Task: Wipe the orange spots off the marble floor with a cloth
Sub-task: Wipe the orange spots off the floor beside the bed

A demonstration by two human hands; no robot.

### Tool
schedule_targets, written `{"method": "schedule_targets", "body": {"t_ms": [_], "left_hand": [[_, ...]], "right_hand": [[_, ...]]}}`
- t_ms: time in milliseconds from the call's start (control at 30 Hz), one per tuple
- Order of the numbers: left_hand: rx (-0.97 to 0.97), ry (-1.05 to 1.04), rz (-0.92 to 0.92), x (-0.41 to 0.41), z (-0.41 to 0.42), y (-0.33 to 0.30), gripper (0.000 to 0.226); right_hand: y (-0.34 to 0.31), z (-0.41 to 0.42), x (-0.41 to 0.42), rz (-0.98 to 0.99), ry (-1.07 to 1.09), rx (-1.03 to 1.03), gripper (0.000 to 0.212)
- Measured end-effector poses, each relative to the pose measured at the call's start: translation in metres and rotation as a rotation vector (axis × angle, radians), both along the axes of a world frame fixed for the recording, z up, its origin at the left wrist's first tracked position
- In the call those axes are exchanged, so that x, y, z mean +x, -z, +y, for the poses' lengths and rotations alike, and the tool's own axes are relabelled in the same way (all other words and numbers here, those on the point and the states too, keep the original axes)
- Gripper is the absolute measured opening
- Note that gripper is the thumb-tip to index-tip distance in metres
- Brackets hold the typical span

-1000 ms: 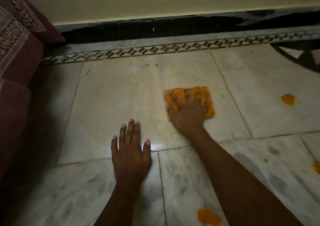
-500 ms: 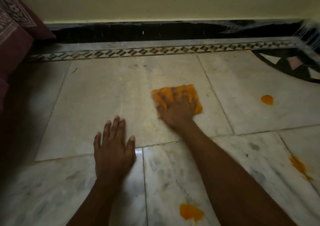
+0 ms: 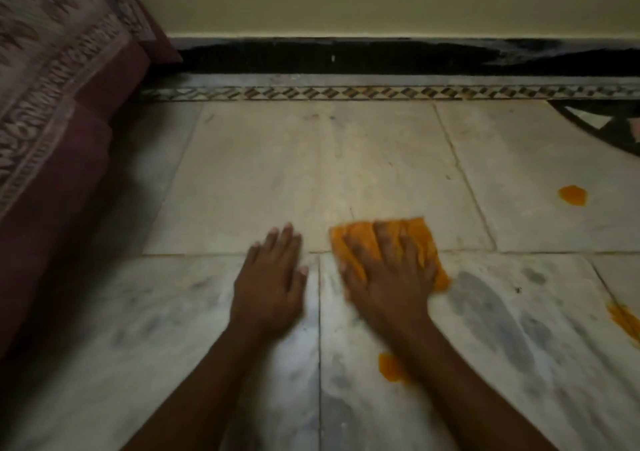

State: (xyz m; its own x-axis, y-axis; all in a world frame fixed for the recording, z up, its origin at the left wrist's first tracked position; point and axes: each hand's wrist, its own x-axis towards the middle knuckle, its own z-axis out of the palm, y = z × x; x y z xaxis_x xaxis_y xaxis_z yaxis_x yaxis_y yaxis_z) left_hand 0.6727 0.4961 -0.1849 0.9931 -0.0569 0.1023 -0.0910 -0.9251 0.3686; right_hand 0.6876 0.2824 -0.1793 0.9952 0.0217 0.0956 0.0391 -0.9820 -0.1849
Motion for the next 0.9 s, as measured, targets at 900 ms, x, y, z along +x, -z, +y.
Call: {"method": "schedule_targets", "body": {"t_ms": [900], "left_hand": [[0.108, -0.113, 0.105, -0.127, -0.016, -0.002, 0.070]], "right_hand": [[-0.016, -0.020, -0.061, 0.300, 0.093, -0.008, 0.059]]}}
